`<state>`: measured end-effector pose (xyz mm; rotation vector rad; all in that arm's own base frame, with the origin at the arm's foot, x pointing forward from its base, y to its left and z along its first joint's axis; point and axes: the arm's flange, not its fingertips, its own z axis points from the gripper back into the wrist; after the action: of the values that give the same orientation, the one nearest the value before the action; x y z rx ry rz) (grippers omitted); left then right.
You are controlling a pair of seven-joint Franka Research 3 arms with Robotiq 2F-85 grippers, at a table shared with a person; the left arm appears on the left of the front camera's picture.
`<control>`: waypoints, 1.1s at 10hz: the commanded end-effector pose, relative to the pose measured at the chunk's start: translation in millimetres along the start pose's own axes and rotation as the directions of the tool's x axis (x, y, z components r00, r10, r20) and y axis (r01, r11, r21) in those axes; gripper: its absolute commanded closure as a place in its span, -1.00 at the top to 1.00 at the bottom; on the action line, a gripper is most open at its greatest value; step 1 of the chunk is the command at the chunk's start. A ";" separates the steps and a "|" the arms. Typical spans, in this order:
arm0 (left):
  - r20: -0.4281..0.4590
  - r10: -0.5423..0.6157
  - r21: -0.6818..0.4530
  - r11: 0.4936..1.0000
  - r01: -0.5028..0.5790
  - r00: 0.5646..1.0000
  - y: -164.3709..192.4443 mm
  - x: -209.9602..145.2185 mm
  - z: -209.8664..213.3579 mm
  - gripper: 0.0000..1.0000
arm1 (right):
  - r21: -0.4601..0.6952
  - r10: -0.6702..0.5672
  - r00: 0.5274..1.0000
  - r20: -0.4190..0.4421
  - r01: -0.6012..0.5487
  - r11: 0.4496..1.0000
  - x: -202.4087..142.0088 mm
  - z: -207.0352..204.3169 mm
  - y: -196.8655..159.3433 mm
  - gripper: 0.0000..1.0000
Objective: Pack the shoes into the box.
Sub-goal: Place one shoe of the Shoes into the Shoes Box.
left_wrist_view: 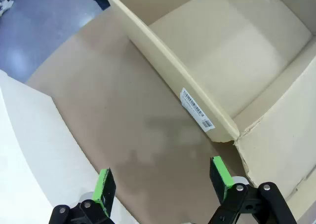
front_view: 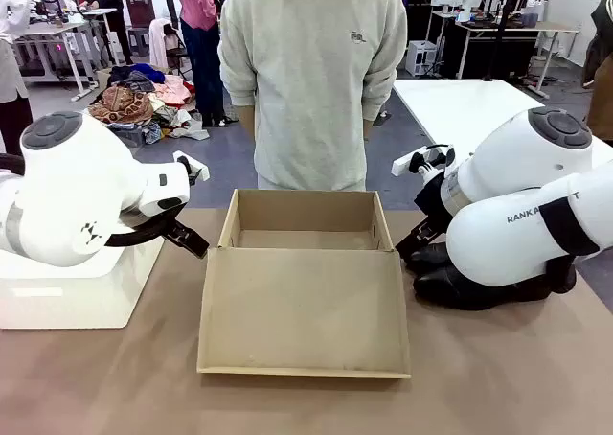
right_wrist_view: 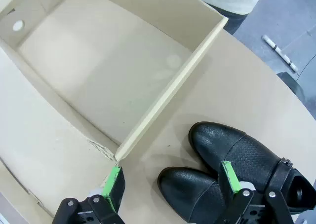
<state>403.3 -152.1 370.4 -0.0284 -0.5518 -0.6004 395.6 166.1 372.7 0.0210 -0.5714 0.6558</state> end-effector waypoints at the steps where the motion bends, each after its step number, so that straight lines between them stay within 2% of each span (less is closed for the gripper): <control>1: 0.000 0.000 0.000 1.000 0.000 1.000 0.0 0.0 0.0 1.00 | 0.000 0.000 1.000 0.000 0.000 1.000 0.0 0.0 0.0 1.00; 11: 0.000 0.000 0.000 1.000 0.000 1.000 0.0 0.0 0.0 1.00 | 0.000 0.000 1.000 0.000 0.000 1.000 0.0 0.0 0.0 1.00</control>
<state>403.0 -152.8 370.4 -0.0285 -0.5518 -0.6014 395.6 166.1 372.7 0.0206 -0.5714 0.6560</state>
